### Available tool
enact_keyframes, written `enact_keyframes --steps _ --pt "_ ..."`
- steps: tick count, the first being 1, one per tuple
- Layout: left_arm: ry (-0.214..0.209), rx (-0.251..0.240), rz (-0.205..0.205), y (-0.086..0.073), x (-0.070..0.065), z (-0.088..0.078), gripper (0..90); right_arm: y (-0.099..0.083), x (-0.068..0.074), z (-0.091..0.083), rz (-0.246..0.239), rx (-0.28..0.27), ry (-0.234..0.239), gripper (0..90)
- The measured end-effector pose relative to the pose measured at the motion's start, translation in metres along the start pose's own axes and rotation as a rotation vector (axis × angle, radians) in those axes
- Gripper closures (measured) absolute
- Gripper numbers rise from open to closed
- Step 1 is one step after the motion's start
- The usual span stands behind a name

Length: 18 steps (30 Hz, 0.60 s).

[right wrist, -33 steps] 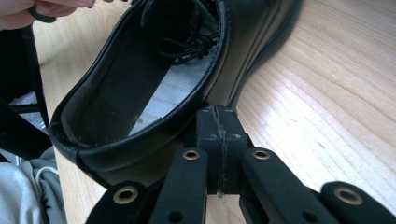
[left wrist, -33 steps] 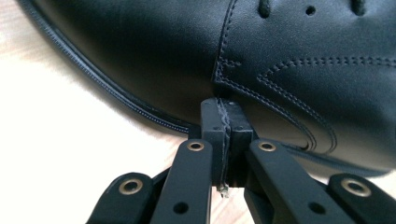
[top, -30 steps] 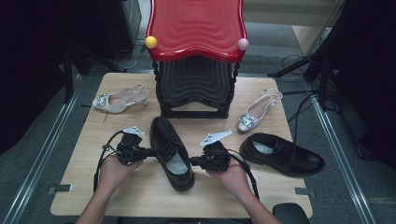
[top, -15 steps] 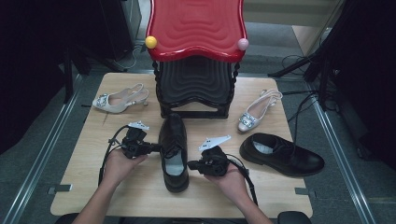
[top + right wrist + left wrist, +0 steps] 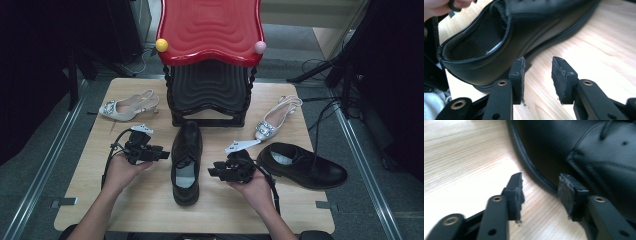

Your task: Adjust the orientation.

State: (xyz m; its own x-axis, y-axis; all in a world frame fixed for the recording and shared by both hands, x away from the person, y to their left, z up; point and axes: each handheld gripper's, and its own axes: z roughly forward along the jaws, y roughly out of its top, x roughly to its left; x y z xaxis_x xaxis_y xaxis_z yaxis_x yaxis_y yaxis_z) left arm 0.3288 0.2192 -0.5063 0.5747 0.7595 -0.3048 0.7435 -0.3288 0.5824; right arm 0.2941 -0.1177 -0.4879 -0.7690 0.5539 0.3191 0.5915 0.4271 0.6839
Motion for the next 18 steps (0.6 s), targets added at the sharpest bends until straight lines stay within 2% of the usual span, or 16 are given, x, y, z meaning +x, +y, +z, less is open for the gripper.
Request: enact_keyframes --steps 3,4,7,9,18 --pt "-0.021 -0.011 0.0 0.0 -0.001 0.0 47.8 0.0 -0.006 -0.01 0.006 -0.019 -0.023 63.4" --pt "-0.025 -0.011 0.011 0.0 -0.001 0.0 46.8 -0.001 -0.007 -0.013 0.008 -0.022 -0.03 63.5" --pt "-0.026 -0.016 0.013 -0.001 0.001 -0.001 44.0 -0.002 -0.011 -0.021 0.013 -0.029 -0.048 64.1" --pt "-0.033 -0.024 0.003 -0.001 0.003 -0.001 43.3 -0.003 -0.015 -0.026 0.021 -0.035 -0.044 65.2" --pt "-0.036 -0.027 0.01 -0.001 0.002 -0.001 42.4 -0.003 -0.026 -0.044 0.024 -0.056 -0.102 71.1"
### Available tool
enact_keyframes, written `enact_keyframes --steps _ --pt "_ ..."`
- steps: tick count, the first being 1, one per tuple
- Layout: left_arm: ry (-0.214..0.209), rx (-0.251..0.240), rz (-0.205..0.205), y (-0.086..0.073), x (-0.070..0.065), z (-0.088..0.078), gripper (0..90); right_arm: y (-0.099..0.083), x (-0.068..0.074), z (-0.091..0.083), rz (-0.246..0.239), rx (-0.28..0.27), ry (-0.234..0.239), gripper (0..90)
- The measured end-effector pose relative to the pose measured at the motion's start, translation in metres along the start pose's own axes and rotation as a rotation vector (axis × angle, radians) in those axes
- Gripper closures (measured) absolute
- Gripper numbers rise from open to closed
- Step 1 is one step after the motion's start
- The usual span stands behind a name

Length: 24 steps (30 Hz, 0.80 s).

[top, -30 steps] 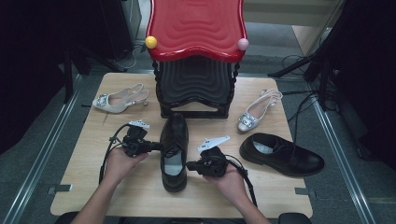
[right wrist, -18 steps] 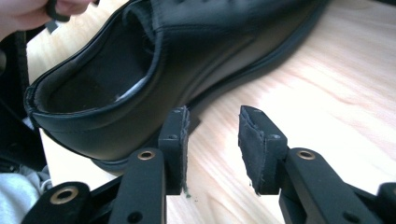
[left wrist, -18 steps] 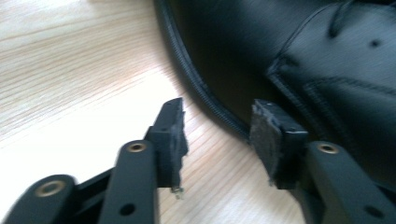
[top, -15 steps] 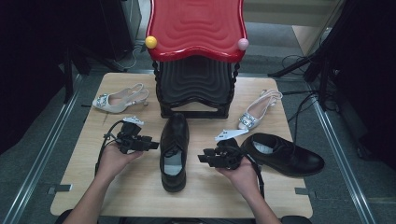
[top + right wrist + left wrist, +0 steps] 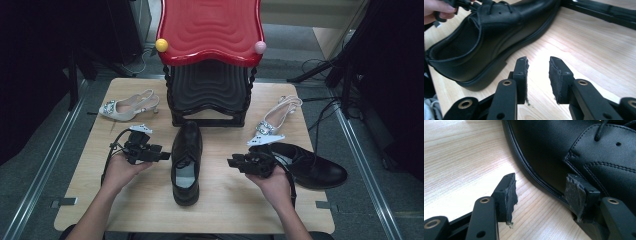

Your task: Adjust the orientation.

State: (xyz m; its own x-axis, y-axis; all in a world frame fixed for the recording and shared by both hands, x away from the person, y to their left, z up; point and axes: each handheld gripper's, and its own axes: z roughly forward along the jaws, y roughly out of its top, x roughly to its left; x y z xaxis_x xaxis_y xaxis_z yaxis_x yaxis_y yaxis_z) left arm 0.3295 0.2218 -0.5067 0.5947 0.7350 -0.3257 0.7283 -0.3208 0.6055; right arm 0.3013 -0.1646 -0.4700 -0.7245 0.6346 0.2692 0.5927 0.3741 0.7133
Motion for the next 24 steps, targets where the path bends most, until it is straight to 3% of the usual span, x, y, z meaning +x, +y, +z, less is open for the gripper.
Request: enact_keyframes --steps 5,10,13,18,24 --pt "-0.002 0.01 0.009 0.0 -0.002 0.002 42.6 -0.001 -0.007 -0.012 0.019 -0.003 -0.039 79.9" --pt "-0.008 0.007 0.01 0.001 -0.003 0.003 42.9 -0.002 -0.02 -0.026 0.075 -0.01 -0.06 90.0" --pt "0.004 0.04 0.028 0.004 -0.004 0.004 42.8 -0.004 -0.028 -0.036 0.099 -0.014 -0.093 90.0" --pt "0.014 0.044 0.055 0.009 -0.005 0.006 43.2 -0.009 -0.036 -0.055 0.129 -0.031 -0.143 90.0" --pt "-0.014 0.014 0.029 0.011 0.001 0.006 43.4 -0.019 -0.044 -0.078 0.174 -0.068 -0.201 90.0"
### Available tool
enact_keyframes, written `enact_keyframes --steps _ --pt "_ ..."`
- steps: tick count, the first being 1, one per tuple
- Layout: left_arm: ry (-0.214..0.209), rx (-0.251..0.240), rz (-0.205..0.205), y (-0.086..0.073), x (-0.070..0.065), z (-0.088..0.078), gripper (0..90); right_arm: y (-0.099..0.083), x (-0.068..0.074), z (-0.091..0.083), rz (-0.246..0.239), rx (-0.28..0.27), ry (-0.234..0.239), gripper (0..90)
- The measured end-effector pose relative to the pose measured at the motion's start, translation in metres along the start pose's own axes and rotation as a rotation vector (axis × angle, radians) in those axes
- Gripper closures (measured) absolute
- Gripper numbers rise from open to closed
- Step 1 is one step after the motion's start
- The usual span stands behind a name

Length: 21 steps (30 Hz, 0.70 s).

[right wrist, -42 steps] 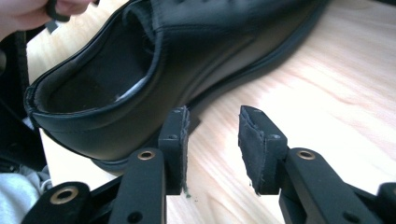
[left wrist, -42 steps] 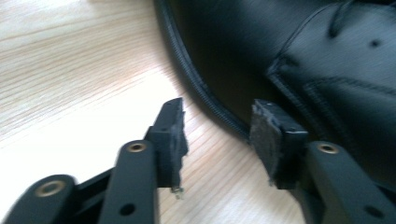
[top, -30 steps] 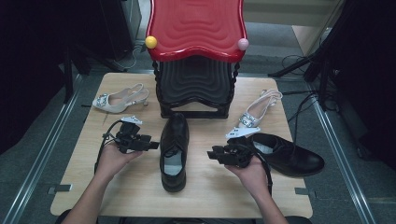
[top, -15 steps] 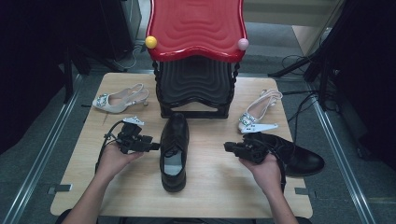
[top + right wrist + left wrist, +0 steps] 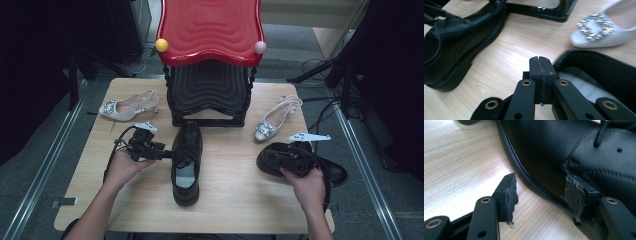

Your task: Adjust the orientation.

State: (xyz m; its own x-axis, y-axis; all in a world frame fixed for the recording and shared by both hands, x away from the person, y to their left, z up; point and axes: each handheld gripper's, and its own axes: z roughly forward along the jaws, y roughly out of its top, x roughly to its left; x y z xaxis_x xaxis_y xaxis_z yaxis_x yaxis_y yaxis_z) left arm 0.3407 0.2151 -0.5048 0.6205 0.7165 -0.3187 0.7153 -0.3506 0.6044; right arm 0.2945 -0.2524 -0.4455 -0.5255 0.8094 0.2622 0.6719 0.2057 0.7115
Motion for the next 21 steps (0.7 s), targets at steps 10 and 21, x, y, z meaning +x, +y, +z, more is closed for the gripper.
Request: enact_keyframes --steps 10,21 --pt "-0.001 -0.003 -0.004 0.0 0.001 0.001 43.2 -0.006 -0.022 0.001 0.058 0.008 -0.057 90.0" --pt "0.004 -0.004 -0.01 -0.001 0.004 -0.001 43.1 -0.007 -0.028 0.026 0.077 0.077 -0.05 90.0"
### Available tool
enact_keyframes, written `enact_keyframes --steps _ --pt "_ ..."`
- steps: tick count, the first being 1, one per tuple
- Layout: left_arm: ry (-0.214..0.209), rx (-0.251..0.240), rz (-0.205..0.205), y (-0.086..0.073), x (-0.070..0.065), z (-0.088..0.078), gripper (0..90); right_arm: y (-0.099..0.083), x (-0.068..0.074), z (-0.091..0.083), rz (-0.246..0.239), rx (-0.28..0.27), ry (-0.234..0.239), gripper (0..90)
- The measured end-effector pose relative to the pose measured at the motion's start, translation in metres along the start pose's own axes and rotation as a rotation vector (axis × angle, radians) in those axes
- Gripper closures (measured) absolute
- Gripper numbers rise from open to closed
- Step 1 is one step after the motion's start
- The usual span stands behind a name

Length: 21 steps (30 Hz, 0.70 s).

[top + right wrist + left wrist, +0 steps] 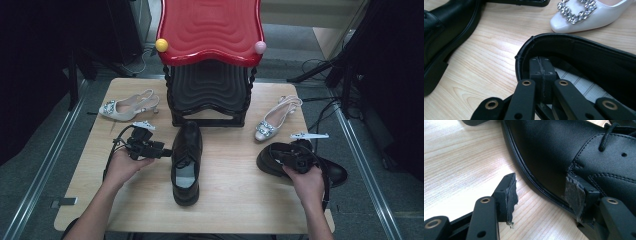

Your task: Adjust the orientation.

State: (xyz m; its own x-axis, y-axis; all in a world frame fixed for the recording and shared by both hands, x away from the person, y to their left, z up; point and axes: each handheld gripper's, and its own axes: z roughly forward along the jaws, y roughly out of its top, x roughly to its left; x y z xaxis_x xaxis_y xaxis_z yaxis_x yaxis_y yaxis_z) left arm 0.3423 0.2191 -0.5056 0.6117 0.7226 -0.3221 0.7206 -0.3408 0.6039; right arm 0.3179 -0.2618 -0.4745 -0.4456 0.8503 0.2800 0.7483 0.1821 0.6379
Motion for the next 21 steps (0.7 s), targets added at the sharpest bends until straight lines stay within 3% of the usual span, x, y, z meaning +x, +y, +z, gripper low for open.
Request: enact_keyframes --steps 11,21 --pt "0.002 -0.002 -0.007 0.0 0.002 -0.001 42.9 -0.003 0.004 0.0 0.002 0.007 0.027 90.0" --pt "0.004 -0.008 -0.01 0.0 0.003 -0.002 42.9 -0.006 0.019 0.005 -0.017 0.024 0.096 90.0"
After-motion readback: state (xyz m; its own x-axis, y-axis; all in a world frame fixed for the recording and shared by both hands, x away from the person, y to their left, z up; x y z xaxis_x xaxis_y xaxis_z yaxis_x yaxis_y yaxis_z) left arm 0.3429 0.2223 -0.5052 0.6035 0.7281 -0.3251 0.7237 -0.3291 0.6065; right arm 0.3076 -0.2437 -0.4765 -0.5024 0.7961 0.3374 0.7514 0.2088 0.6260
